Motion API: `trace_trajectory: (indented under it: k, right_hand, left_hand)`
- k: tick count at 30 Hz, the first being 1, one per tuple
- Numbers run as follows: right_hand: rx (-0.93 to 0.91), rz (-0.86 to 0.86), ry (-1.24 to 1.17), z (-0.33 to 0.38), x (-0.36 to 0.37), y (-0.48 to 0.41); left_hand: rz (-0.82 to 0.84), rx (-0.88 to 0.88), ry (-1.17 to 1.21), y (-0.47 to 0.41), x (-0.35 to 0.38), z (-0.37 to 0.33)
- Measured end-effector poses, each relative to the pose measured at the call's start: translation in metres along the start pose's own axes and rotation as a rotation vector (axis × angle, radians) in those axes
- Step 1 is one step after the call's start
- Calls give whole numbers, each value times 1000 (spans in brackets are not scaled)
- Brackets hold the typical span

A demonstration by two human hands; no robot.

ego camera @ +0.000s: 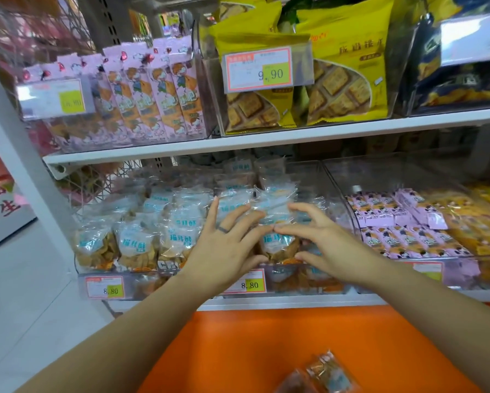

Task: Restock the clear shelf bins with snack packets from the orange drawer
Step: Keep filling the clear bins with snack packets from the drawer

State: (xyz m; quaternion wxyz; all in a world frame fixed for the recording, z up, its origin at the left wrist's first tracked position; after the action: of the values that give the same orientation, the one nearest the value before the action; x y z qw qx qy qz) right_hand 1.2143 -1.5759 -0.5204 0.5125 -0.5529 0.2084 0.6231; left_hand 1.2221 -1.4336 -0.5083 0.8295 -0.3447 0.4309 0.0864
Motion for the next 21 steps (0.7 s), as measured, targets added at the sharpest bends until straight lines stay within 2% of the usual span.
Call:
trace_trajectory:
  k: [4, 13, 17, 21]
  right_hand:
    - [12, -41, 85, 1, 6, -4]
    - [45, -62, 108, 12, -3, 20]
    - [200, 12, -5, 10, 0, 28]
    - [182, 59, -55, 26, 8, 24]
  left_hand:
    - [17, -18, 22, 1, 8, 1]
    - [38, 6, -13, -1, -1, 1]
    - [31, -11, -17, 3, -8, -3]
    - [66, -32, 9, 8, -7, -4]
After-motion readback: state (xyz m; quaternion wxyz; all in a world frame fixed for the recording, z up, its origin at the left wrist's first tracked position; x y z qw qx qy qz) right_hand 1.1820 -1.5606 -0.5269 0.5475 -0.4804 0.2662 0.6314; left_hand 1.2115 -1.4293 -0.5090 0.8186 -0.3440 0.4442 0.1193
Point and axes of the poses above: each hand's wrist, its own y-axis away from the middle knuckle, its own x-axis out of the palm, z = x × y, the point moved 8 cm from there along -y, towards the middle knuckle, and after that the axes turned 5 degrees about y, right-handed, at the moved point
